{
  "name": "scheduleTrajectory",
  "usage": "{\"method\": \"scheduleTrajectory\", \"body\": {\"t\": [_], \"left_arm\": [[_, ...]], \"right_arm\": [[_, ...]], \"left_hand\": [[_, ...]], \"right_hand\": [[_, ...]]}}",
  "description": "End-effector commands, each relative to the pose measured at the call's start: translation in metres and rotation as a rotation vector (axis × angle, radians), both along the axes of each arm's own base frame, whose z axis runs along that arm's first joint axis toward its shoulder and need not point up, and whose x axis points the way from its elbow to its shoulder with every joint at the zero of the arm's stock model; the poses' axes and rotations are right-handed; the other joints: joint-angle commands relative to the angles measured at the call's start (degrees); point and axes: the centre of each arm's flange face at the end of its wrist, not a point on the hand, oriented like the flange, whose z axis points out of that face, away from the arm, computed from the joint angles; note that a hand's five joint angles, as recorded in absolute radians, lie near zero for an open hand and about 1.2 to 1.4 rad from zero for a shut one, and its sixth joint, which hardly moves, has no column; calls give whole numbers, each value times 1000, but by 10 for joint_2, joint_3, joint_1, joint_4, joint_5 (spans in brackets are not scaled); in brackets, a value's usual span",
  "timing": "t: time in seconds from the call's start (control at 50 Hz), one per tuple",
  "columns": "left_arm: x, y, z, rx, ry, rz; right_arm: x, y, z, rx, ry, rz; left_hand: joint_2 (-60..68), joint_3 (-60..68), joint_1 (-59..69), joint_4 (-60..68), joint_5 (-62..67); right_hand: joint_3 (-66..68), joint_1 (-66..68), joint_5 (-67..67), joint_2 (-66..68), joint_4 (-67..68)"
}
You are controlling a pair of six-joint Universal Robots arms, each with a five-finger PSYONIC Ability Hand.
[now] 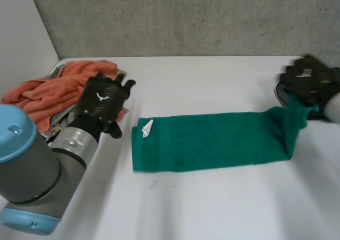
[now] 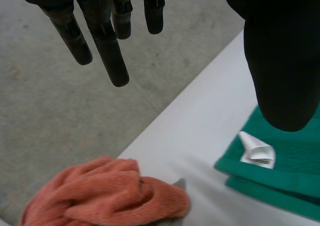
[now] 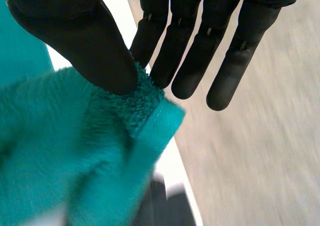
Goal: Fold the laundry.
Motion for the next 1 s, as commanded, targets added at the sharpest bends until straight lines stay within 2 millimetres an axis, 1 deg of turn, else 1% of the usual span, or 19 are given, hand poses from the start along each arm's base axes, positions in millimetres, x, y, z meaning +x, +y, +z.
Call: {"method": "scheduleTrajectory", "body": {"t": [0.02, 0.06, 0.14, 0.22, 0.28, 0.3, 0.34, 0.36, 0.4, 0.44, 0.48, 0.56, 0.68, 0.76, 0.84, 0.9, 0.92, 0.96, 1.0], "left_arm": [[11, -6, 14, -37, 20, 40], [12, -5, 14, -36, 19, 41], [13, -4, 11, -27, 16, 41], [13, -4, 9, -20, 17, 43], [14, -5, 10, -19, 26, 46], [14, -6, 11, -21, 28, 48], [14, -7, 13, -24, 35, 48], [13, -7, 13, -26, 38, 48], [12, -9, 17, -38, 45, 47], [10, -10, 22, -54, 54, 40], [6, -12, 28, -75, 66, 32], [-5, -11, 35, -106, 86, 2], [-47, 8, 15, -64, 82, -126], [-63, 15, -11, -9, 47, -170], [-73, 19, -34, 39, 13, -189], [-76, 23, -40, 52, 4, -199], [-76, 24, -41, 52, 2, -201], [-76, 24, -41, 53, 3, -199], [-75, 24, -39, 50, -1, -198]], "right_arm": [[120, 89, 4, -42, -10, 431], [138, 107, -3, -27, -6, 505], [190, 152, -51, 70, 24, 690], [218, 181, -79, 113, 50, 772], [222, 181, -92, 122, 75, 743], [222, 175, -95, 119, 89, 684], [220, 167, -94, 111, 92, 618], [219, 163, -92, 102, 89, 584], [218, 158, -84, 73, 53, 521], [213, 153, -69, 54, 8, 486], [195, 140, -39, 51, -80, 421], [162, 120, -16, 136, -227, 298], [126, 115, -45, 413, -301, 145], [94, 98, -67, 474, -252, 24], [76, 91, -91, 488, -157, -27], [71, 89, -99, 482, -114, -32], [70, 86, -100, 470, -102, -33], [69, 83, -99, 454, -104, -44], [64, 76, -98, 413, -105, -81]], "left_hand": [[-16, -238, -12, -19, -29], [-16, -238, -12, -19, -29], [-16, -238, -12, -19, -29], [-16, -238, -12, -19, -29], [-16, -238, -12, -19, -29], [-16, -238, -12, -19, -29], [-16, -238, -12, -19, -29], [-16, -238, -12, -19, -29], [-16, -238, -12, -19, -29], [-16, -238, -12, -19, -29], [-16, -238, -12, -19, -29], [-16, -238, -12, -19, -29], [-16, -238, -12, -19, -29], [-16, -238, -12, -19, -29], [-16, -238, -12, -19, -29], [-16, -238, -12, -19, -29], [-16, -238, -12, -19, -29], [-14, -236, -10, -17, -26], [-12, -234, -8, -15, -25]], "right_hand": [[121, 163, 131, 126, 114], [121, 163, 131, 126, 114], [121, 163, 131, 126, 114], [121, 163, 131, 126, 114], [121, 163, 131, 126, 114], [-107, -65, -96, -101, -113], [-404, -361, -393, -398, -410], [-507, -464, -496, -501, -513], [-513, -470, -502, -507, -519], [-521, -479, -510, -516, -528], [-571, -529, -561, -566, -578], [-579, -537, -569, -574, -586], [-579, -537, -569, -574, -586], [-579, -537, -569, -574, -586], [-577, -535, -566, -572, -583], [-419, -377, -409, -414, -426], [-167, -125, -156, -162, -174], [78, 120, 89, 84, 72], [121, 163, 131, 126, 114]]}}
